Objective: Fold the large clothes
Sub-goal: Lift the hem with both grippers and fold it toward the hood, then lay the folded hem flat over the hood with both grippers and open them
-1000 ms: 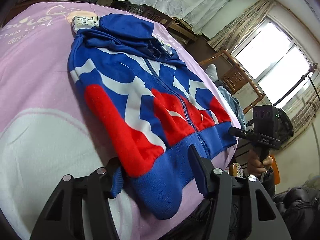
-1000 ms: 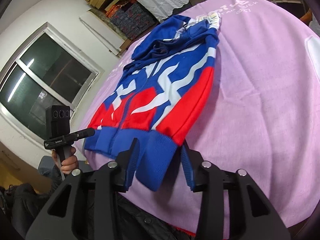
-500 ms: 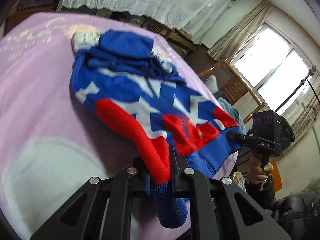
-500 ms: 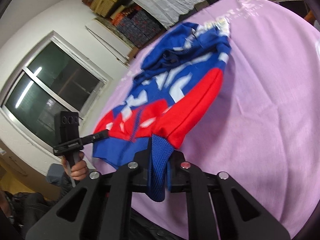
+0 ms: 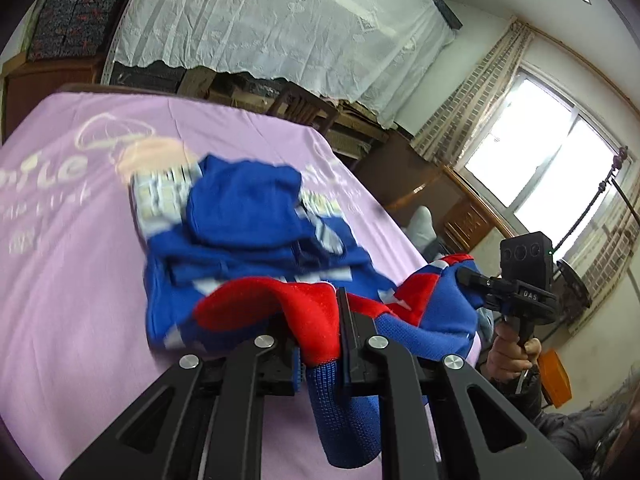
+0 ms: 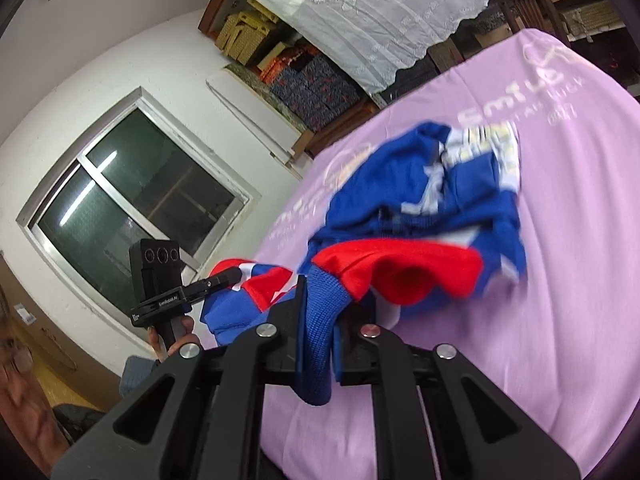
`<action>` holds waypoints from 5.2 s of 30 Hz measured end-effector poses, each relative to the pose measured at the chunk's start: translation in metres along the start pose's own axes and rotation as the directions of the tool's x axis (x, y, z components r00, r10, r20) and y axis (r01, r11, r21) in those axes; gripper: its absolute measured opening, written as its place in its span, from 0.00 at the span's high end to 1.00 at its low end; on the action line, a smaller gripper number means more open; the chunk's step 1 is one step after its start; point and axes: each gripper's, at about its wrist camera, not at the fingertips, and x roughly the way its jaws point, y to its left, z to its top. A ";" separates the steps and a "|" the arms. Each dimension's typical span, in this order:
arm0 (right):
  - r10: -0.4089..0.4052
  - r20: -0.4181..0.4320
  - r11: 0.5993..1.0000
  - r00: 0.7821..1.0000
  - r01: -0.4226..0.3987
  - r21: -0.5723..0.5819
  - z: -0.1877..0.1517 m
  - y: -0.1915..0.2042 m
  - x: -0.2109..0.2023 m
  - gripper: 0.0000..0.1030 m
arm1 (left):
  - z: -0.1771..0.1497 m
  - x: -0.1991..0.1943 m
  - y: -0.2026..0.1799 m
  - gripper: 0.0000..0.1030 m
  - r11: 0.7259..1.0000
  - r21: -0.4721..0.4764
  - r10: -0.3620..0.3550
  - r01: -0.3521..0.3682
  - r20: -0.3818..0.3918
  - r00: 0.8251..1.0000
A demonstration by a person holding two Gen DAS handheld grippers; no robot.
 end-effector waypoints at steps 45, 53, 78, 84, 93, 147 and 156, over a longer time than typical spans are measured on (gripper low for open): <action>-0.234 0.020 0.963 0.972 0.229 0.142 0.159 -0.152 0.104 0.47 | 0.095 0.063 0.136 0.34 0.971 -0.121 0.203 -0.206 -0.038 0.979; -0.500 -0.096 0.849 0.861 0.465 -0.252 0.118 -0.111 0.134 0.52 | 0.069 0.093 0.112 0.34 0.952 0.133 0.294 -0.275 -0.156 0.943; -0.268 0.065 0.957 0.961 0.257 0.134 0.181 -0.167 0.128 0.41 | 0.144 0.067 0.164 0.21 0.969 -0.227 0.128 -0.098 0.123 0.984; -0.300 0.000 0.953 0.954 0.300 -0.032 0.170 -0.144 0.138 0.37 | 0.128 0.097 0.138 0.13 0.996 0.005 0.089 -0.089 -0.046 0.995; -0.448 -0.016 0.883 0.894 0.439 -0.164 0.168 -0.139 0.185 0.41 | 0.143 0.149 0.152 0.13 0.979 -0.082 0.180 -0.186 -0.076 0.981; -0.426 -0.136 0.904 0.894 0.415 -0.105 0.124 -0.075 0.227 0.60 | 0.110 0.176 0.081 0.07 0.902 -0.026 0.423 -0.430 -0.132 0.896; -0.349 -0.115 0.936 0.930 0.338 -0.100 0.073 -0.034 0.195 0.54 | 0.062 0.160 0.067 0.04 0.899 0.001 0.433 -0.438 -0.144 0.890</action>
